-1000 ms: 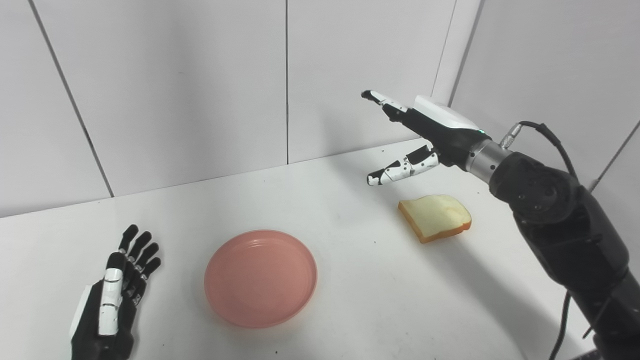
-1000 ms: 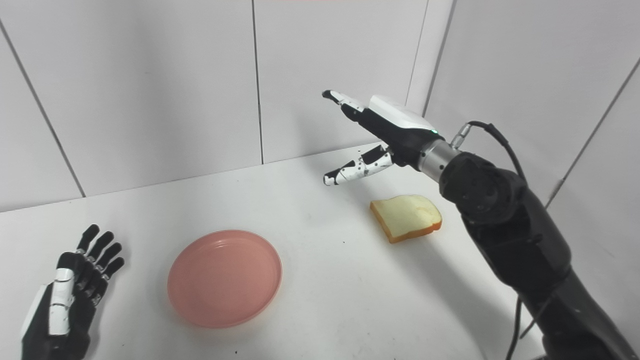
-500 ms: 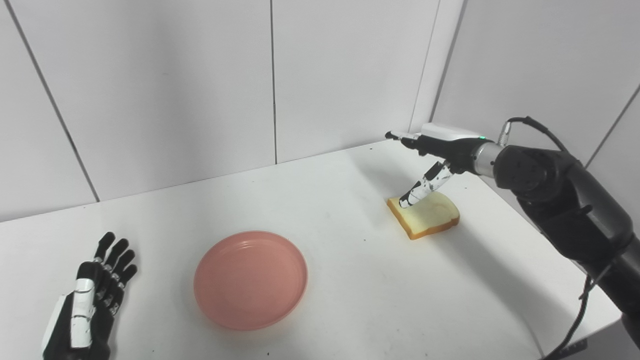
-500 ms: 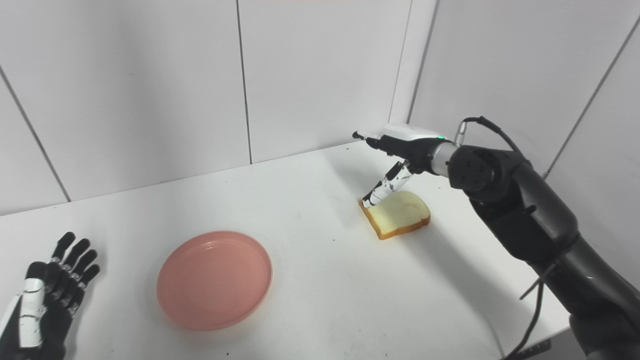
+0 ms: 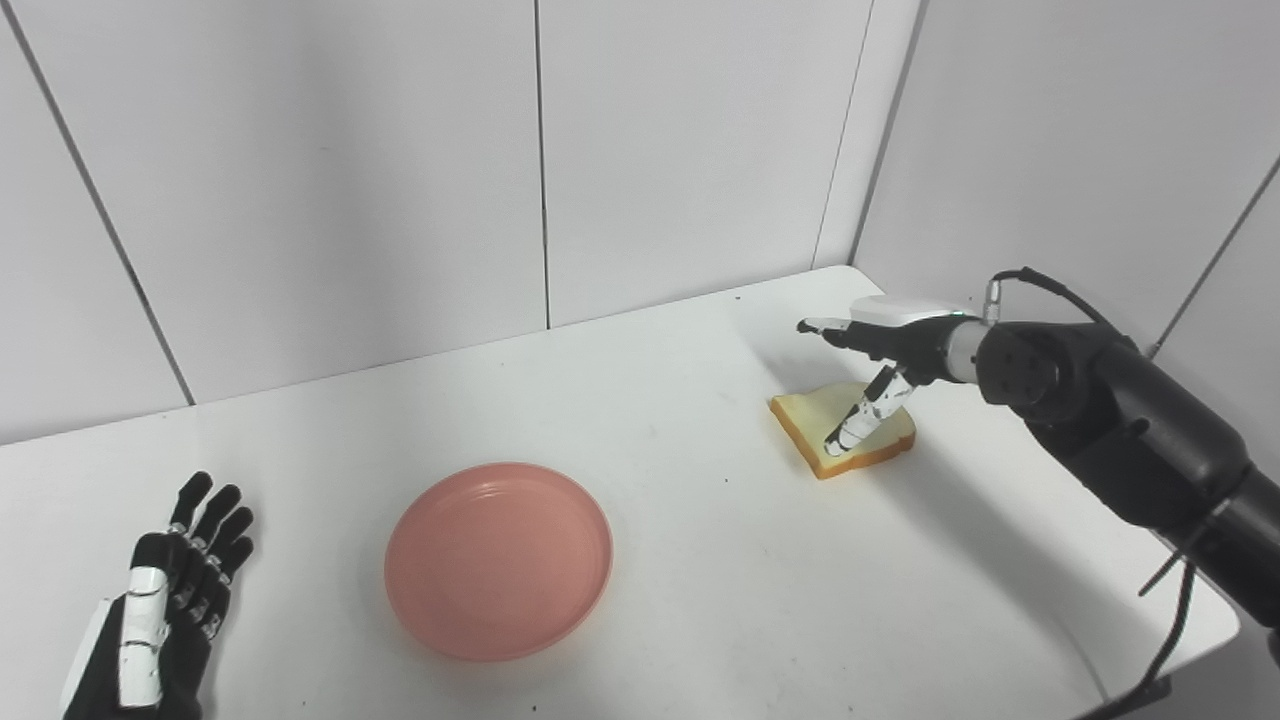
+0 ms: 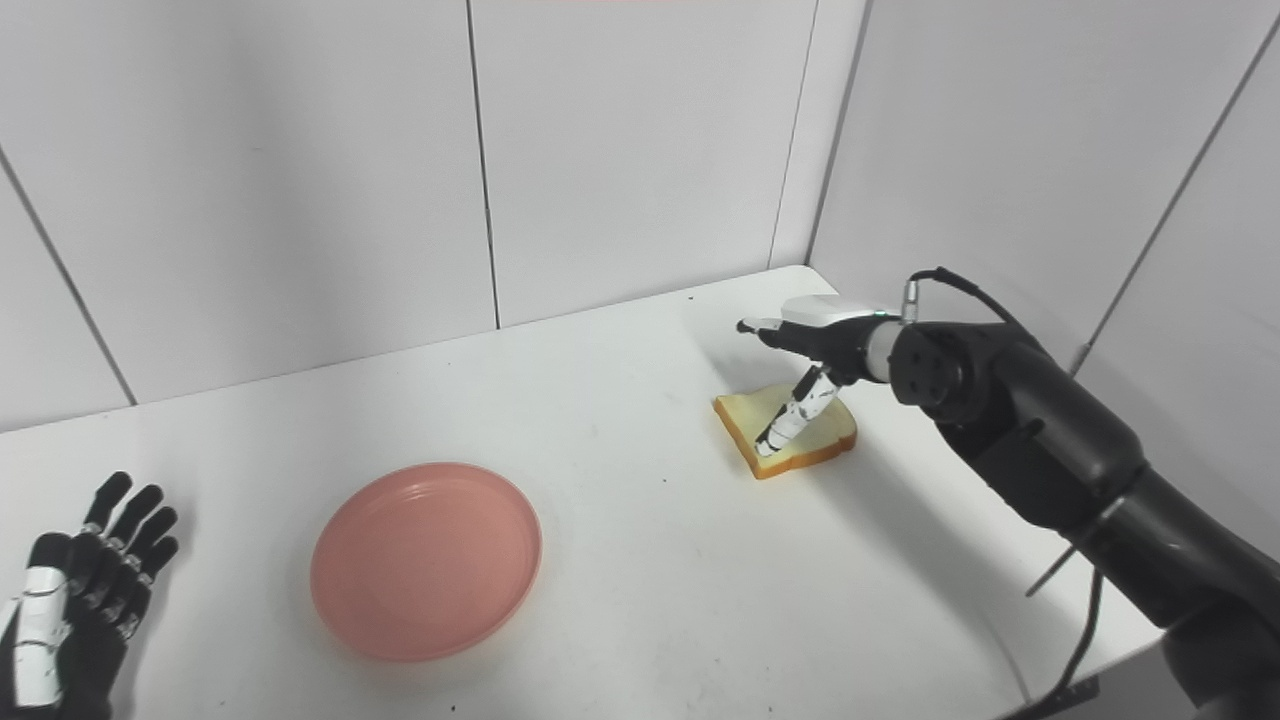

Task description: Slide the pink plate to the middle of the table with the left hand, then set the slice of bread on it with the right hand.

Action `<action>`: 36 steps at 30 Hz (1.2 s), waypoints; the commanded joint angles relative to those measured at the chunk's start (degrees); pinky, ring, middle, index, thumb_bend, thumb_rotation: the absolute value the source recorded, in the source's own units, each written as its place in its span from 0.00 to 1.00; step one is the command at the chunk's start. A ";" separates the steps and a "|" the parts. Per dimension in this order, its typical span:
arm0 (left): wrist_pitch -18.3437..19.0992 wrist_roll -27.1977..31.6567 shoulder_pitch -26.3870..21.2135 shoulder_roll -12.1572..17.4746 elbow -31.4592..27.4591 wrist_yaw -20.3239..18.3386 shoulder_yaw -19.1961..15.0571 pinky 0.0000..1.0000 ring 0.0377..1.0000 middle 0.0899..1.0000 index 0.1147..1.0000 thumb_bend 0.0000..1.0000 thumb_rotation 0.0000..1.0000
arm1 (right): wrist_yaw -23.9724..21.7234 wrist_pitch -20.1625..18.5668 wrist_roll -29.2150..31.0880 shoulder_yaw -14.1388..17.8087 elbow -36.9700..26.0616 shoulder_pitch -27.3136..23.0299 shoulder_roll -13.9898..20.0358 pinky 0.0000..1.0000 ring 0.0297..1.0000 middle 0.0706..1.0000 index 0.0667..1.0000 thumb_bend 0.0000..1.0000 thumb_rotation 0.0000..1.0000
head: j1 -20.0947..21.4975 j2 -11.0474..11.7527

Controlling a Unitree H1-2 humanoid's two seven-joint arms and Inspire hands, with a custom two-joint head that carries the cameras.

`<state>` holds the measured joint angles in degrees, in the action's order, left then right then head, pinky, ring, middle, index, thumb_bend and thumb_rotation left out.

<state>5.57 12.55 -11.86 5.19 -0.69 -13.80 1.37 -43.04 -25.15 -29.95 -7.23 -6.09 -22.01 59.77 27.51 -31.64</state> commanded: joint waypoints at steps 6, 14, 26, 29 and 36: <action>0.45 0.94 -1.57 0.50 -2.08 -0.48 -0.35 0.99 0.97 0.96 0.97 0.72 1.00 | 3.47 4.82 -4.15 -1.41 3.51 -1.26 2.34 0.87 0.99 1.00 1.00 1.00 0.43 | -0.08 -0.51; 1.77 0.48 -1.29 0.60 -3.42 -0.27 -0.33 0.99 0.97 0.97 0.98 0.73 1.00 | 6.66 10.37 -8.12 -3.92 7.14 -2.35 1.56 0.93 1.00 1.00 1.00 1.00 0.40 | -0.25 -1.10; 2.49 0.39 -1.03 0.56 -4.23 0.02 -0.48 0.99 0.97 0.97 0.98 0.74 1.00 | 8.49 17.73 -13.06 -7.30 11.06 -4.90 0.63 0.98 1.00 1.00 1.00 1.00 0.46 | -0.52 -1.60; 2.59 0.30 -0.90 0.68 -4.39 -0.02 -0.47 1.00 0.97 0.97 0.98 0.74 1.00 | 8.02 17.91 -12.89 -7.40 11.75 -5.39 0.05 0.97 1.00 1.00 1.00 1.00 0.46 | -0.54 -1.79; 3.12 0.47 -0.75 0.82 -5.06 0.01 -0.54 0.99 0.97 0.97 0.98 0.73 1.00 | 7.21 18.98 -14.59 -9.26 13.49 -6.83 -1.27 0.96 1.00 1.00 1.00 1.00 0.46 | -0.92 -2.34</action>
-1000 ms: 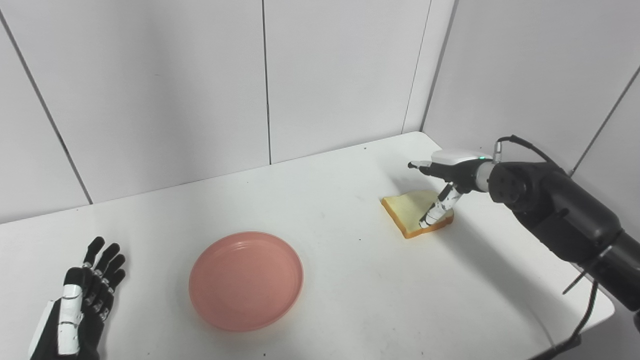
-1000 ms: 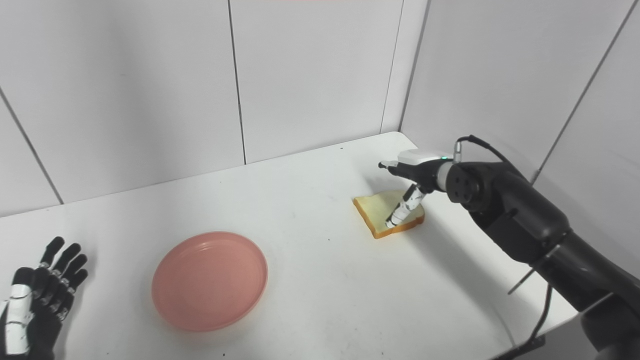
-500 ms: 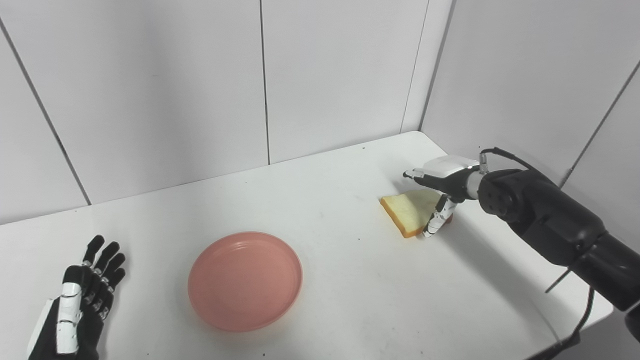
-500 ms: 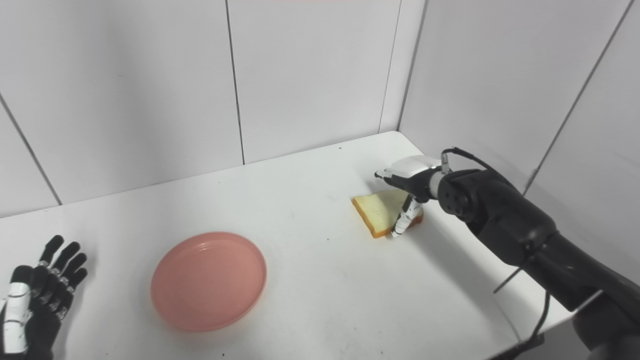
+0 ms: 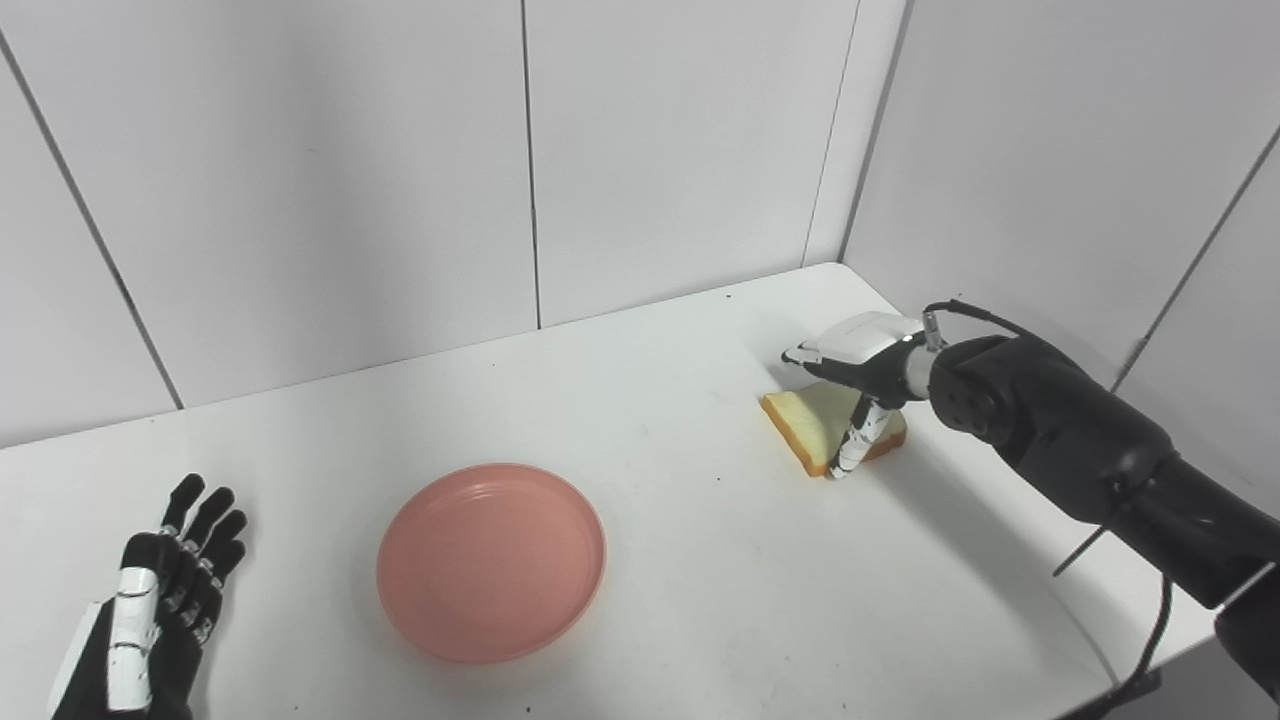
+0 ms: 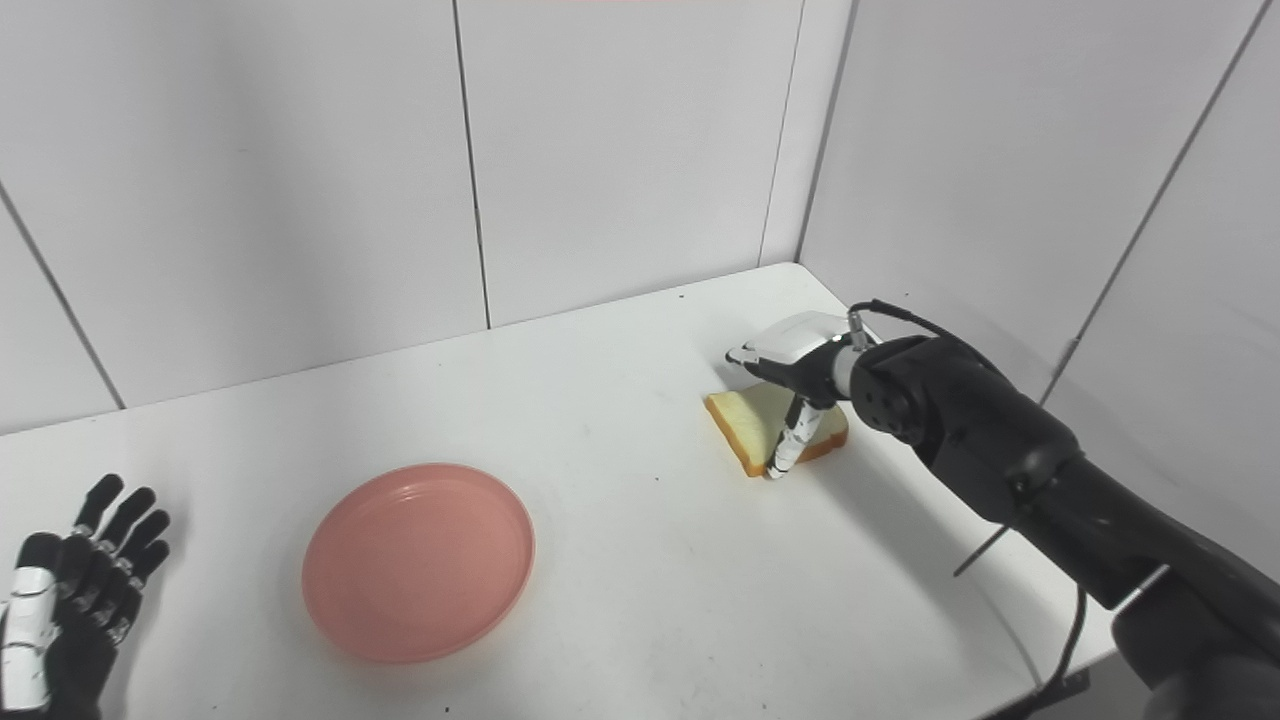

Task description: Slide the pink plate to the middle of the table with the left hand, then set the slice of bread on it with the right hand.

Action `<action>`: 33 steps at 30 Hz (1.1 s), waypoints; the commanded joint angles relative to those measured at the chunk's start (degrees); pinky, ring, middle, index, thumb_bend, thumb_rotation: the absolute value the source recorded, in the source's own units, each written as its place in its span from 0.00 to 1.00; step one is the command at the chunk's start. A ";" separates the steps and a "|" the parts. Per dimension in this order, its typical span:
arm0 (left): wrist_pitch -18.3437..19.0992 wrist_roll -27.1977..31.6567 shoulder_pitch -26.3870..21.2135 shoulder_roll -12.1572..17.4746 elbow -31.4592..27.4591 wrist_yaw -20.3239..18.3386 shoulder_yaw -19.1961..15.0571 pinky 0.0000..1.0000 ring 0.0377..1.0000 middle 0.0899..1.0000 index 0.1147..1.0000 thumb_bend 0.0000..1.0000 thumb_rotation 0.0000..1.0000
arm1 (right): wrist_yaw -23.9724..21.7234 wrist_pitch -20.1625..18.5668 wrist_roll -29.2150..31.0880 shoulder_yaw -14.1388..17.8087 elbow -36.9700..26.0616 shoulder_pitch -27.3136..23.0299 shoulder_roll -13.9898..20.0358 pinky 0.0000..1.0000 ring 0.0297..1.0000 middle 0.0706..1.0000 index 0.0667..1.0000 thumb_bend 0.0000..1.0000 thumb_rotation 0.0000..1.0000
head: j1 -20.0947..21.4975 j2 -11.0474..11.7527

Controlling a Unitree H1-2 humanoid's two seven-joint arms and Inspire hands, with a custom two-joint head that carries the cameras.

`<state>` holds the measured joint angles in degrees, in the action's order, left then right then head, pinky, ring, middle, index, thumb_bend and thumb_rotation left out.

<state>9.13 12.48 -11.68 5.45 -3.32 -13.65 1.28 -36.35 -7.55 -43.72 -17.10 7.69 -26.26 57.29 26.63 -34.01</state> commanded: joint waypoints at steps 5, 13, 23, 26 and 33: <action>-0.60 0.50 -0.88 0.46 -2.45 -0.06 -0.54 0.99 0.96 0.96 0.98 0.74 1.00 | -0.23 0.88 -0.53 0.34 1.10 -3.21 -0.66 0.96 1.00 1.00 1.00 1.00 0.43 | -0.09 -0.39; 0.91 0.69 -0.54 0.91 -3.74 -0.26 -0.60 0.99 0.97 0.97 0.98 0.73 1.00 | -2.69 -0.61 -0.50 -0.19 3.64 -4.47 -2.47 0.93 1.00 1.00 1.00 1.00 0.35 | -0.09 -1.02; 1.61 1.19 -0.40 0.88 -4.32 -0.38 -0.88 0.99 0.97 0.97 0.98 0.73 1.00 | -0.60 -2.59 -1.06 0.69 4.41 -4.36 -3.67 0.53 0.66 0.74 0.87 0.91 0.08 | -0.22 -1.83; 1.65 1.24 -0.41 0.96 -4.22 -0.48 -0.93 1.00 0.97 0.97 0.98 0.73 1.00 | 0.69 -1.21 0.27 1.32 4.30 -4.35 -3.49 0.58 0.66 0.70 0.74 0.72 0.01 | -0.14 -1.89; 1.63 0.98 -0.40 0.96 -4.32 -0.48 -0.90 1.00 0.97 0.97 0.98 0.74 1.00 | 3.37 -0.02 0.50 1.64 7.00 -4.99 -2.75 0.52 0.54 0.47 0.47 0.52 0.01 | -0.35 -1.96</action>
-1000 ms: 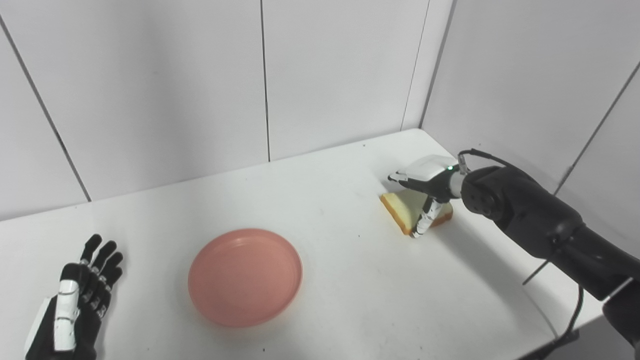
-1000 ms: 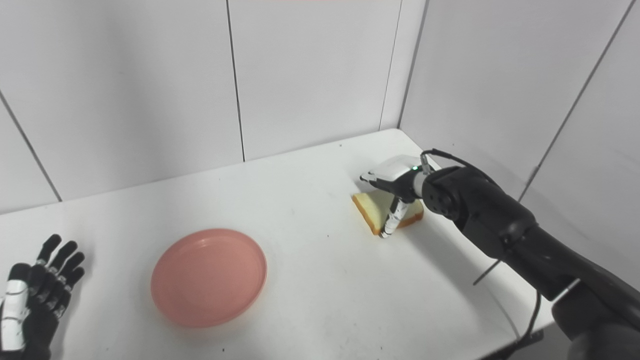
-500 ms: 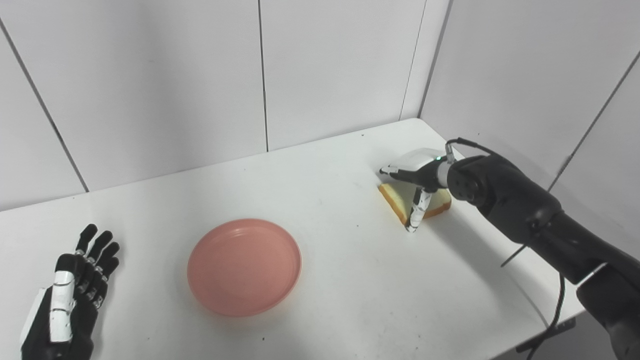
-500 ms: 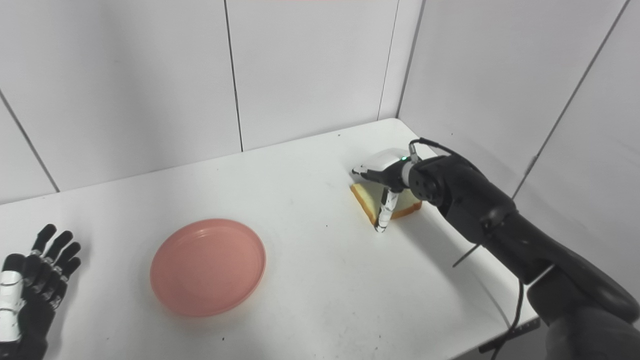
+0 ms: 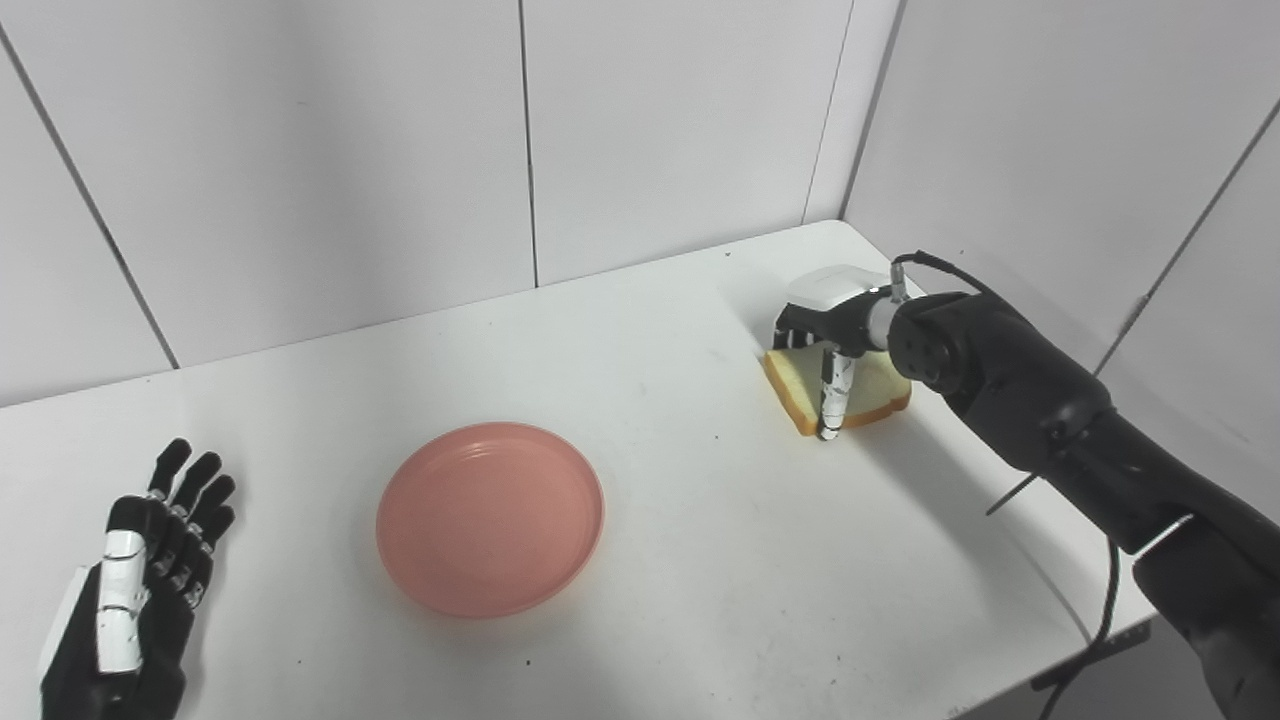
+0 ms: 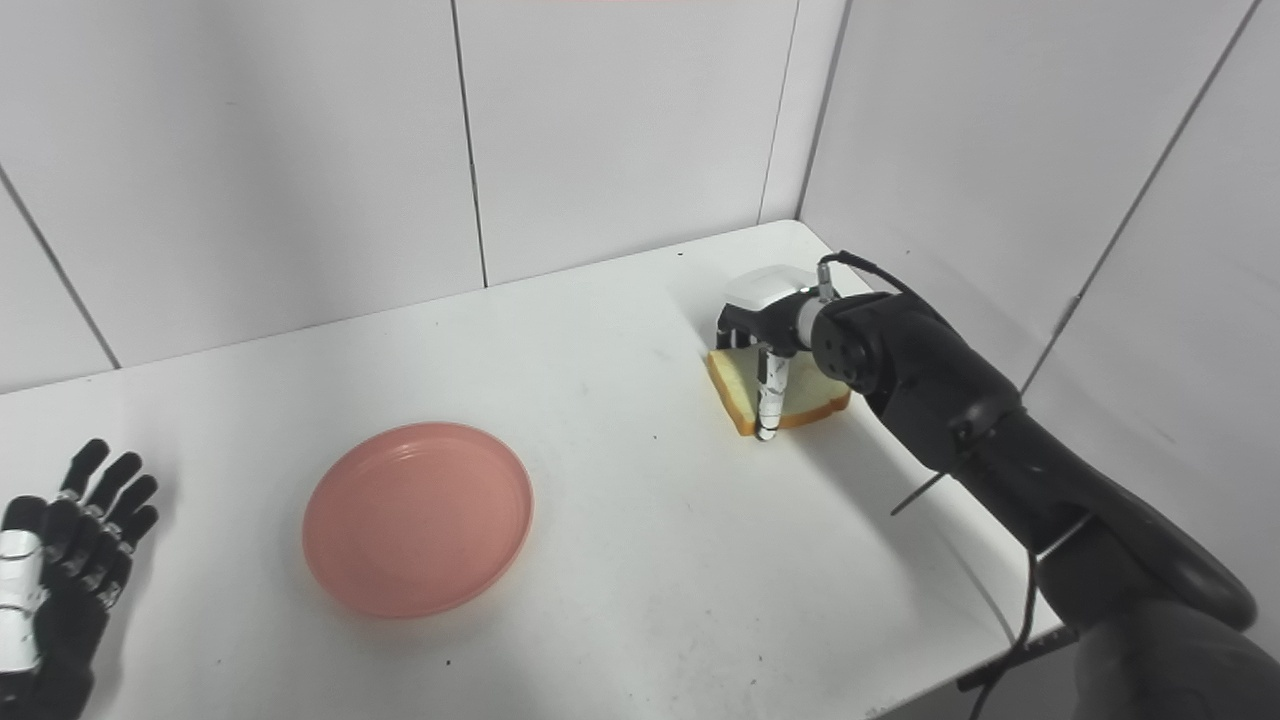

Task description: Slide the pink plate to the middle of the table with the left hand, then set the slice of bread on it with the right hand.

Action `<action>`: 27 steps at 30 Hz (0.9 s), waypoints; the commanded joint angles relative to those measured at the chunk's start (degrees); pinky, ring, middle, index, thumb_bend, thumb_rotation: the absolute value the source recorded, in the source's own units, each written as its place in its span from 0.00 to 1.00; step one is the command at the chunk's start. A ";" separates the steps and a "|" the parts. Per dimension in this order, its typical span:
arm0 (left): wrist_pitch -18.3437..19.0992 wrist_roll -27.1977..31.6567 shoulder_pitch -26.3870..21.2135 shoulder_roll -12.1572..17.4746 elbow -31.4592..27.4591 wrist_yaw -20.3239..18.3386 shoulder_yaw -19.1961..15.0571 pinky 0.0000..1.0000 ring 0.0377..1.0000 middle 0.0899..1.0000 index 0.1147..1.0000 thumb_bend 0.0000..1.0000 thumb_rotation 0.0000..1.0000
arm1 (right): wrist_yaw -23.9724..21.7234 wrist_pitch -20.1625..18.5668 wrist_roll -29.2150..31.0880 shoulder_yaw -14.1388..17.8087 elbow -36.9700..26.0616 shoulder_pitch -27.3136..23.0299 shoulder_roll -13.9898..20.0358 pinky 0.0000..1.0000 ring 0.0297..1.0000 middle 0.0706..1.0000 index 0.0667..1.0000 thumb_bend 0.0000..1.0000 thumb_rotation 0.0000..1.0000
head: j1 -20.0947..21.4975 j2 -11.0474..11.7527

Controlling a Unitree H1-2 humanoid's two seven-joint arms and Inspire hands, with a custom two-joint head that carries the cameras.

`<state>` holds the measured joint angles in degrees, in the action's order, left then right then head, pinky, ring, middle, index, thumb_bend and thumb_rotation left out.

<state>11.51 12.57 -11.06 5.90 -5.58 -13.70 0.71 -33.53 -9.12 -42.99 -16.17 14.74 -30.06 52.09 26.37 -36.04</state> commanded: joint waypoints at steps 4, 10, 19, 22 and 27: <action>-1.03 0.66 -1.07 0.23 -2.02 -0.20 -0.27 0.99 0.96 0.96 0.98 0.74 1.00 | 0.11 0.79 0.04 0.86 0.98 -1.61 2.76 0.49 0.53 0.47 0.45 0.52 0.00 | -0.09 0.06; -0.44 0.38 -1.02 -0.17 -2.24 0.30 -0.13 0.99 0.96 0.96 0.97 0.74 1.00 | 2.26 1.49 0.24 1.87 1.03 -1.52 3.31 0.49 0.52 0.46 0.45 0.52 0.00 | -0.36 0.55; -1.02 -0.61 -1.64 -1.46 -0.92 0.97 0.62 0.99 0.96 0.96 0.97 0.74 1.00 | 0.13 0.31 2.84 4.58 -4.15 -3.23 3.61 0.47 0.44 0.45 0.48 0.52 0.00 | -2.52 1.54; -1.12 -1.20 -1.81 -2.40 -0.38 1.73 1.01 0.98 0.95 0.95 0.97 0.75 1.00 | -2.38 -1.21 3.19 5.17 -7.77 -5.14 3.38 0.48 0.40 0.47 0.48 0.51 0.00 | -4.73 1.91; -2.95 -3.03 -1.61 -3.93 0.25 2.65 1.85 0.96 0.94 0.95 0.95 0.75 0.96 | -5.33 -2.45 4.94 6.27 -14.06 -8.00 2.39 0.49 0.40 0.48 0.47 0.51 0.00 | -9.21 2.11</action>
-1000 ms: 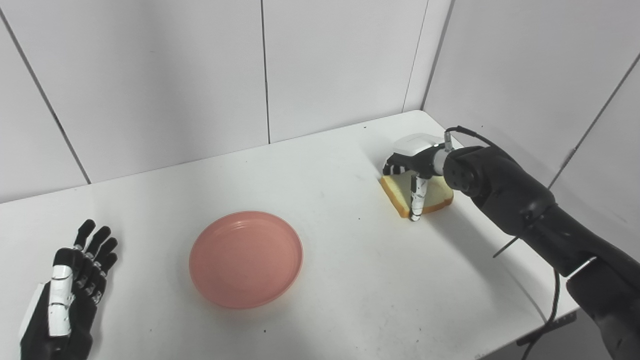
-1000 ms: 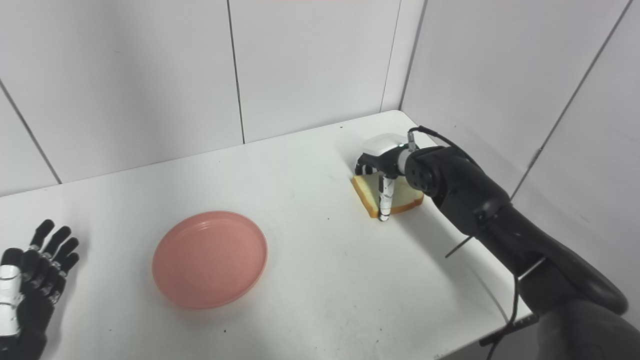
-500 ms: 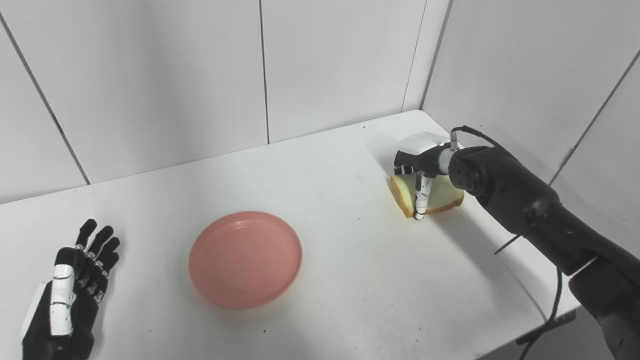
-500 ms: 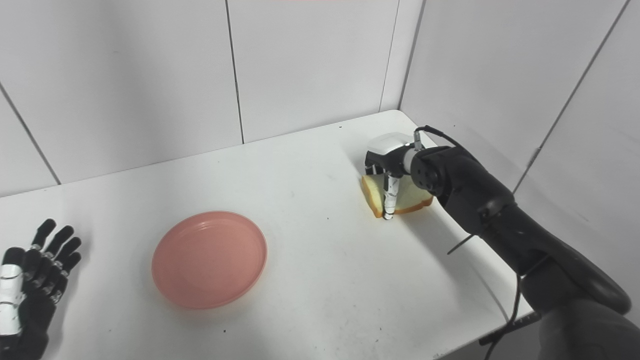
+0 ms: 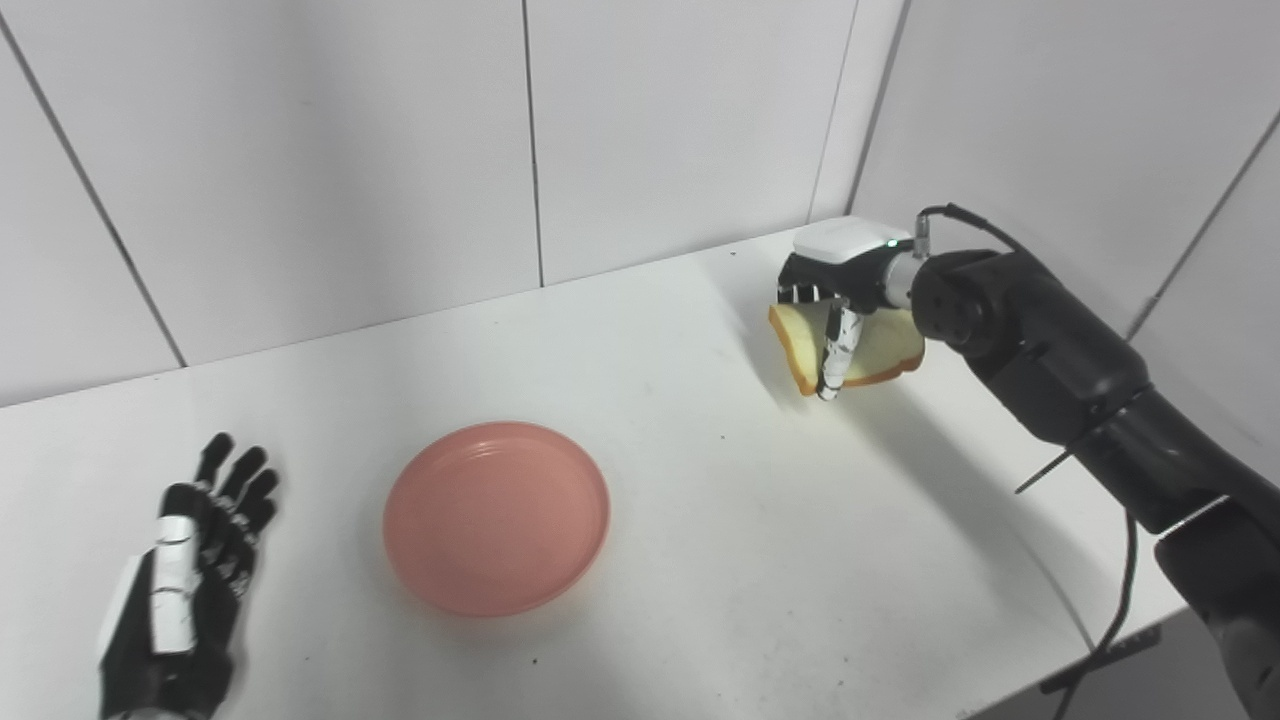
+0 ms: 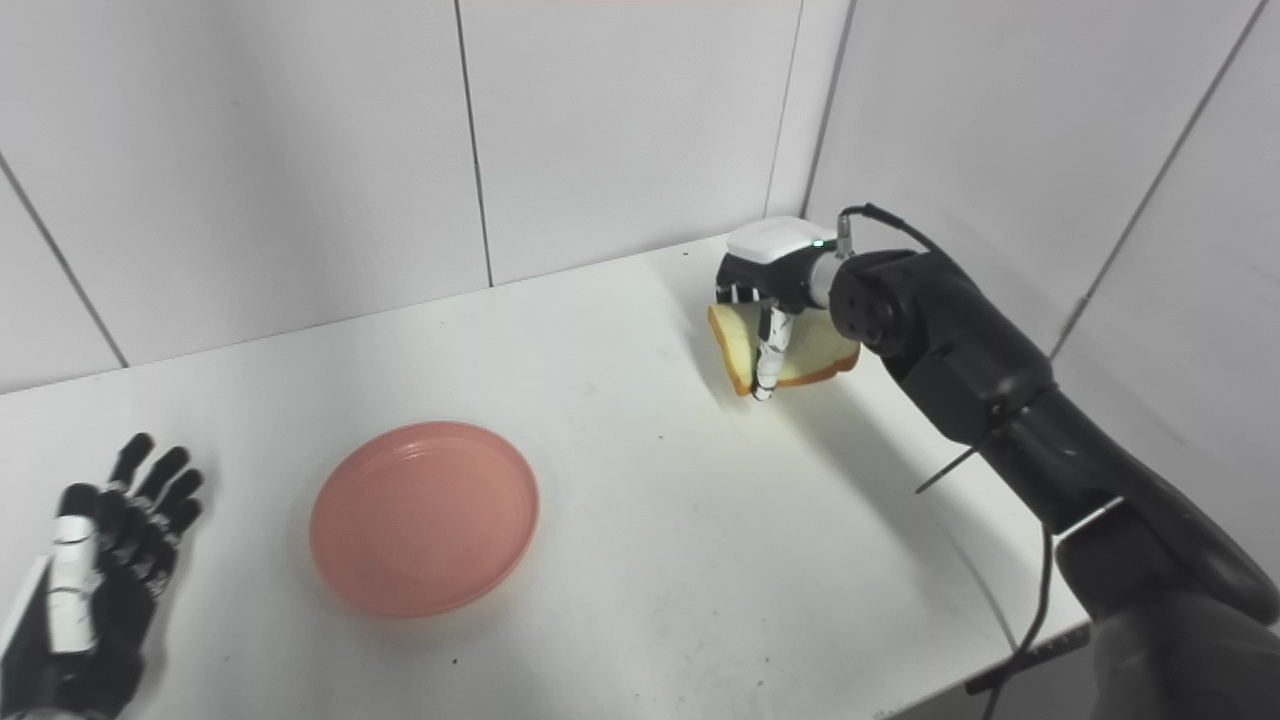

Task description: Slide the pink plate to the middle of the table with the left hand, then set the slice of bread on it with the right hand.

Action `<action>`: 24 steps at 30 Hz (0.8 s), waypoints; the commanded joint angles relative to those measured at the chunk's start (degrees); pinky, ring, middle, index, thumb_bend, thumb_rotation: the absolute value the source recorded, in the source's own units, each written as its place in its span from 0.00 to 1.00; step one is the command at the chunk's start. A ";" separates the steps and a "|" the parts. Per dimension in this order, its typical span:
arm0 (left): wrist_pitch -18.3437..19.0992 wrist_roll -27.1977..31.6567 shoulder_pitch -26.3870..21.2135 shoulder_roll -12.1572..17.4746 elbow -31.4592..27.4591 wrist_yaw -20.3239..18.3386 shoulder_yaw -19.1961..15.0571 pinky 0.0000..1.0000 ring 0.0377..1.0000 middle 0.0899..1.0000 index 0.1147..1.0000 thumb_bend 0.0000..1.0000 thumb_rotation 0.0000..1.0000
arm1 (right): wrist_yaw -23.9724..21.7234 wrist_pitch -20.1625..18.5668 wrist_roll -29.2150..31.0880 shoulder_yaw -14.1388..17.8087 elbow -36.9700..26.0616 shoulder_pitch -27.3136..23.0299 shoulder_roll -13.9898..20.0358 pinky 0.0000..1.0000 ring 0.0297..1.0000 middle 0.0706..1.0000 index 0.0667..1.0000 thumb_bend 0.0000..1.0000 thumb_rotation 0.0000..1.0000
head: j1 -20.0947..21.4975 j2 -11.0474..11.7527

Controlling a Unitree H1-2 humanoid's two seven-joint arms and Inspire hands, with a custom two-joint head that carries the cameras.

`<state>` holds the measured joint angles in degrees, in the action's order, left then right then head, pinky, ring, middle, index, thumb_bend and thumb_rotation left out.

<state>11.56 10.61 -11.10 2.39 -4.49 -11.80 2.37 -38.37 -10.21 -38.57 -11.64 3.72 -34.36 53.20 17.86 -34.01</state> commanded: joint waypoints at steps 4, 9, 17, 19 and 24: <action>-3.58 -3.55 -1.61 -1.75 -0.52 1.79 1.45 0.94 0.94 0.95 0.95 0.76 0.97 | -2.13 -1.51 0.16 0.92 -5.79 -6.09 -0.06 0.50 0.41 0.47 0.46 0.51 0.00 | -4.33 0.68; -5.37 -3.40 -2.31 -3.38 2.01 2.06 2.03 0.97 0.96 0.98 0.97 0.74 0.97 | -3.31 -1.14 1.23 0.51 -10.05 -8.49 -3.19 0.42 0.38 0.45 0.50 0.51 0.00 | -7.87 1.01; -6.04 -4.93 -3.55 -5.48 4.32 3.82 2.81 0.97 0.97 0.98 0.99 0.71 0.99 | -4.23 -1.27 2.62 -2.38 -13.53 -12.36 -12.42 0.35 0.35 0.43 0.53 0.50 0.00 | -14.76 0.97; -6.56 -5.63 -3.86 -5.80 4.88 4.17 3.00 0.97 0.97 0.98 0.98 0.71 0.99 | -4.37 -1.50 2.31 -2.80 -13.92 -12.73 -13.78 0.32 0.35 0.42 0.53 0.50 0.00 | -15.69 0.95; -7.17 -7.53 -4.31 -6.90 4.97 5.70 3.37 0.95 0.96 0.97 0.96 0.71 1.00 | -5.92 -2.24 3.13 -4.47 -15.50 -14.25 -19.16 0.32 0.34 0.43 0.53 0.50 0.00 | -17.37 0.49</action>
<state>6.84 3.57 -13.20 -3.46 1.48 -6.91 5.47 -44.39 -11.39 -35.93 -16.51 -9.81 -45.17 33.87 0.53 -33.48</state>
